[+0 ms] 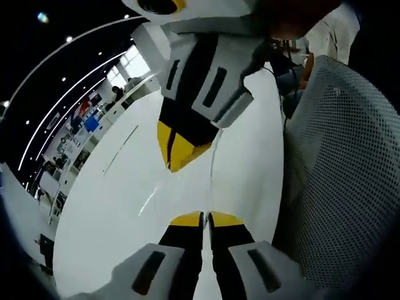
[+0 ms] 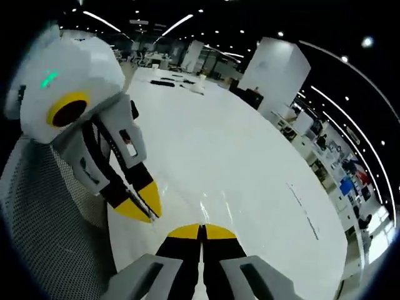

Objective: Open the resealable bag by pulling the two sides of the seal apart until the entire bag opening is separated and visibly accessible.

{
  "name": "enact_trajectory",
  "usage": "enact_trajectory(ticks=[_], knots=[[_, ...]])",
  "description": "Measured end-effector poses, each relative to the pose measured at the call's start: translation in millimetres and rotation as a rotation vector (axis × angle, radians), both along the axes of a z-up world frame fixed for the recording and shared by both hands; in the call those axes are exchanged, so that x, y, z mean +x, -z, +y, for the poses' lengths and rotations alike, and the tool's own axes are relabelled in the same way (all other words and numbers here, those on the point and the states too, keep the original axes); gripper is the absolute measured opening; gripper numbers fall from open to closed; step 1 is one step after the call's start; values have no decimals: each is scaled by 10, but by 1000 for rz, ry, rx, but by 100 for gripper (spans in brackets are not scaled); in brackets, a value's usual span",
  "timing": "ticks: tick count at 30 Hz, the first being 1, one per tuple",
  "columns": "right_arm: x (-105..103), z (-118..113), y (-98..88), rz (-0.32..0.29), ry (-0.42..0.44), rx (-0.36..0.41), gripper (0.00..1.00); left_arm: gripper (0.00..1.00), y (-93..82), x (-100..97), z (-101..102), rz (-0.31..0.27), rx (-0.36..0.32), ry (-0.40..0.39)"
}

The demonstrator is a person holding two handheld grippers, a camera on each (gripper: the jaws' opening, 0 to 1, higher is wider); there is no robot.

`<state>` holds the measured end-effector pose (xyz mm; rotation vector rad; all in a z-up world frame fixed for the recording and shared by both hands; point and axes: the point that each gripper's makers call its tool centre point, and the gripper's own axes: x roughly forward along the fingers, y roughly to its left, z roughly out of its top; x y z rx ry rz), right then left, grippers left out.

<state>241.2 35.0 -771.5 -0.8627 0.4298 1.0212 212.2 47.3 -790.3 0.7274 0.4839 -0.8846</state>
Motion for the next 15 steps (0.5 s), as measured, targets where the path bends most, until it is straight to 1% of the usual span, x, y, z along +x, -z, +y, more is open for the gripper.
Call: enact_trajectory(ticks=[1,4,7,9,11,12,15], knots=[[-12,4,18,-14,-9,-12,0,4,0,6,5,5,-6,-3],[-55,5,113,-16,-7,-25,0,8,12,11,41,26,-17,-19],[-43,-6,164,-23,-15,-36,0,13,56,-4,61,41,-21,-19],[-16,-19,211,-16,-12,-34,0,19,102,-45,71,59,-8,-6],[19,-40,251,-32,-28,-56,0,22,104,-63,83,61,-7,-4],[60,-57,281,-39,-35,-69,0,23,88,-81,94,66,-19,-6],[150,-77,322,-39,-38,-75,0,26,70,-97,115,70,-41,-17]])
